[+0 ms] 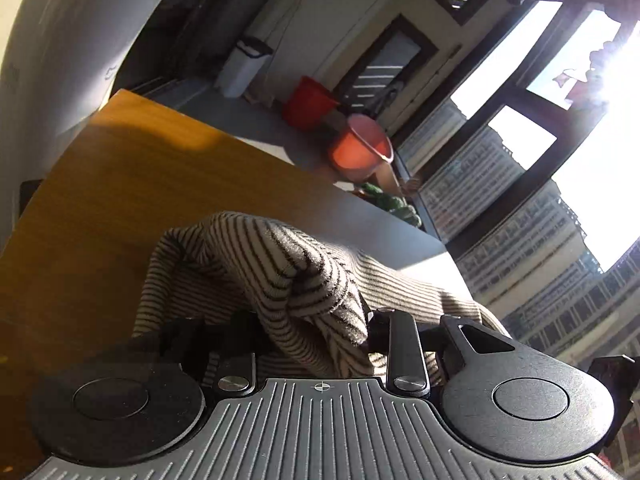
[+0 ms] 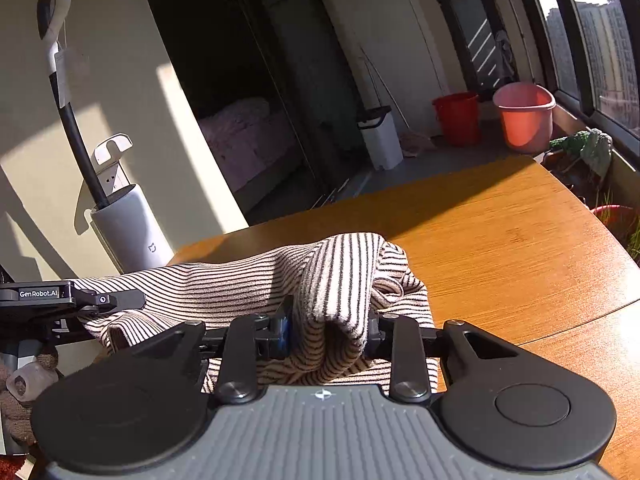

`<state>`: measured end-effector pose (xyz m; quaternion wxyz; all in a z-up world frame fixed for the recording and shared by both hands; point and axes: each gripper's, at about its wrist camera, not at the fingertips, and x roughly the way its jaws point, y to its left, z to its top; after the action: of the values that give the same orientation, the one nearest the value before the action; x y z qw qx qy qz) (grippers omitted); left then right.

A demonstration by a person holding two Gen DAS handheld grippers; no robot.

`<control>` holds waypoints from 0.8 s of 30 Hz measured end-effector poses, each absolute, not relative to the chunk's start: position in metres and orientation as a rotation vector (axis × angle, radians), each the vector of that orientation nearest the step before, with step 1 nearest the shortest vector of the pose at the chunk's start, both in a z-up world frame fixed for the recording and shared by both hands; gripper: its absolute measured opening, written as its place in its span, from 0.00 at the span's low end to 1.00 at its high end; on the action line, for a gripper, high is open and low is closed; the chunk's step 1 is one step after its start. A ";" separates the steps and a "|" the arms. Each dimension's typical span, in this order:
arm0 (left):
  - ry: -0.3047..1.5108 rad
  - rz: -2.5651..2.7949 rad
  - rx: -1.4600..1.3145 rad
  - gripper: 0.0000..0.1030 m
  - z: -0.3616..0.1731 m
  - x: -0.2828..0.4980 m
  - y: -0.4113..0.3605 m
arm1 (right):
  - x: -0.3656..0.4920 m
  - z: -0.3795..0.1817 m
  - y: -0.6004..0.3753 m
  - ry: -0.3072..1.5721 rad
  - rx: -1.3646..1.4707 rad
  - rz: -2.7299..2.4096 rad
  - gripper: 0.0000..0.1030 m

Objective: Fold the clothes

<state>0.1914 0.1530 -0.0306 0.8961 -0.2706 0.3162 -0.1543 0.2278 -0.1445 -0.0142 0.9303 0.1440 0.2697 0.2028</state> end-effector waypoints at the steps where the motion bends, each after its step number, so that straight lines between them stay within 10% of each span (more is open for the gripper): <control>1: 0.643 -0.333 -0.554 0.28 -0.026 0.184 0.152 | 0.221 -0.010 -0.148 0.546 0.302 0.426 0.28; 17: 0.730 -0.376 -0.550 0.45 -0.069 0.088 0.162 | 0.151 -0.034 -0.161 0.639 0.245 0.391 0.37; 21: 0.674 -0.333 -0.532 0.81 -0.054 0.071 0.185 | 0.145 -0.023 -0.168 0.596 0.228 0.354 0.82; 24: 0.619 -0.311 -0.533 0.88 -0.034 0.062 0.198 | 0.143 -0.010 -0.177 0.545 0.275 0.360 0.87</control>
<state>0.0621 0.1980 -0.0344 0.9060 -0.2582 0.2997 -0.1505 0.1429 -0.1767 -0.0096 0.9379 0.1345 0.2668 0.1765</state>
